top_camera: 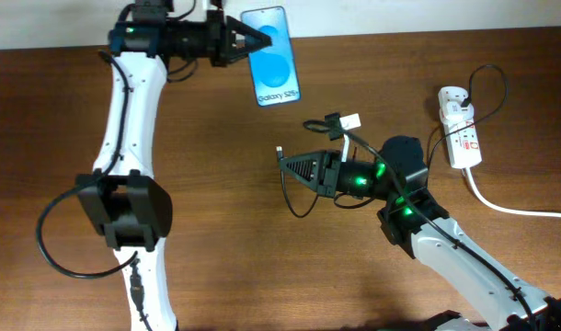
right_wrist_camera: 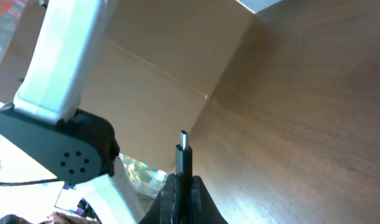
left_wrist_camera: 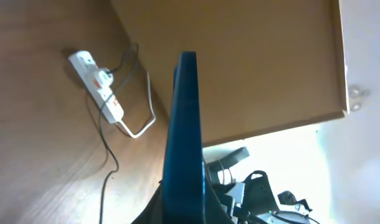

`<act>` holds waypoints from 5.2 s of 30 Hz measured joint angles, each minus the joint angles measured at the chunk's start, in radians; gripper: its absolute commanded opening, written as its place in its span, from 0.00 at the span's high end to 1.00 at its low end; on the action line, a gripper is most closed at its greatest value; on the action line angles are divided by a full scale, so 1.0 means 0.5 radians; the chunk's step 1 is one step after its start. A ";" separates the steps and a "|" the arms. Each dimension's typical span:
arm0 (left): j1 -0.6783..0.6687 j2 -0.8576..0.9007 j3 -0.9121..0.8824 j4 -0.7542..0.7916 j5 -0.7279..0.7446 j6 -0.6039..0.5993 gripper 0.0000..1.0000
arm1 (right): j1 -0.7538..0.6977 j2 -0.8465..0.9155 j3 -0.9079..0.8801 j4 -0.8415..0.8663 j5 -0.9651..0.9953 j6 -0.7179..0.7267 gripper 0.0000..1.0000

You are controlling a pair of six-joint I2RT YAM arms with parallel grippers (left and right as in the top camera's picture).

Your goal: Plug charger to phone and switch on socket

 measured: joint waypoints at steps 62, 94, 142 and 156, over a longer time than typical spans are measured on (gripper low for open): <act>-0.170 0.001 0.000 -0.231 -0.063 0.263 1.00 | -0.226 0.095 0.095 -0.034 0.014 0.044 0.96; -0.189 0.000 0.000 -0.208 -0.086 0.208 1.00 | -0.226 0.095 0.095 -0.026 0.030 0.045 0.96; -0.206 0.000 0.000 -0.207 -0.039 0.218 1.00 | -0.227 0.096 0.098 0.027 0.037 0.089 0.96; -0.207 0.000 0.003 -0.428 -0.015 0.404 1.00 | -0.249 0.101 0.095 0.071 -0.070 0.134 0.96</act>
